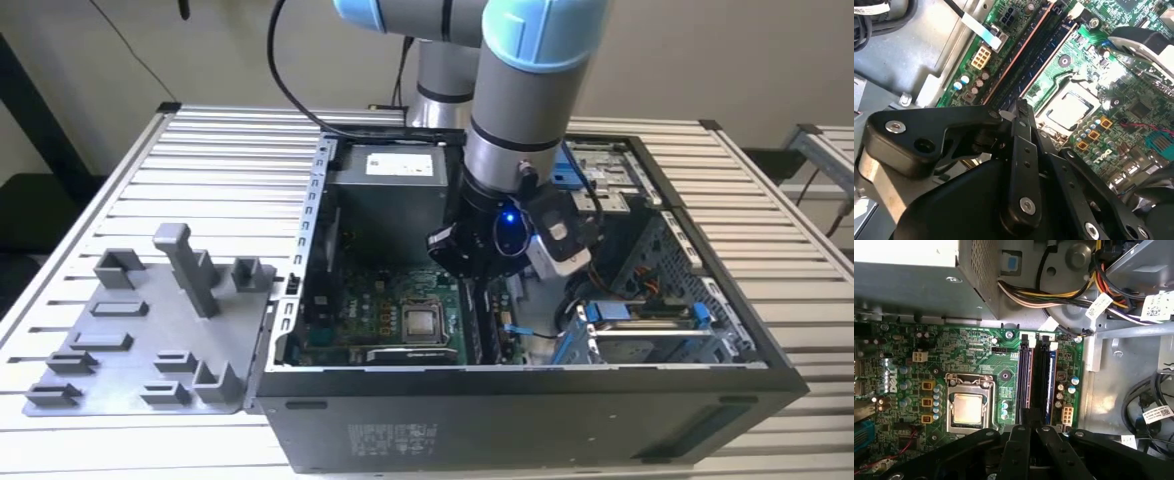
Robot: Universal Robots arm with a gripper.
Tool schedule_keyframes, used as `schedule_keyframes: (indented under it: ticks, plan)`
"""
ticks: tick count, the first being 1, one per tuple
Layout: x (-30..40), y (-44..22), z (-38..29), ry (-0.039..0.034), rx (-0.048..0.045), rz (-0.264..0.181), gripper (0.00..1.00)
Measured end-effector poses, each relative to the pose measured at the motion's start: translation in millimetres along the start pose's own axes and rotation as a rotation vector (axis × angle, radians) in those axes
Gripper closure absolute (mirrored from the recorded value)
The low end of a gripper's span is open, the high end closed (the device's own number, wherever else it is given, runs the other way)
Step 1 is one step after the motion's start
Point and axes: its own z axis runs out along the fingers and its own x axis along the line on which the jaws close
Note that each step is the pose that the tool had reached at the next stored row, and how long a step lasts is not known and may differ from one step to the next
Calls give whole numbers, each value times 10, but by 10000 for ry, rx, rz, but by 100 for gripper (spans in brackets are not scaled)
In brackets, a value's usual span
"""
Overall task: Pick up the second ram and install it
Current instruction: 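Insert the second ram into the second slot, then press down the second ram until it locks into place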
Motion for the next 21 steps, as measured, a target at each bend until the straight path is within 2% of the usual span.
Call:
schedule_keyframes:
  ticks: [17,21]
  plan:
    - [0,0,-55,-1,0,-12,89]
    - [0,0,-54,5,0,-604,89]
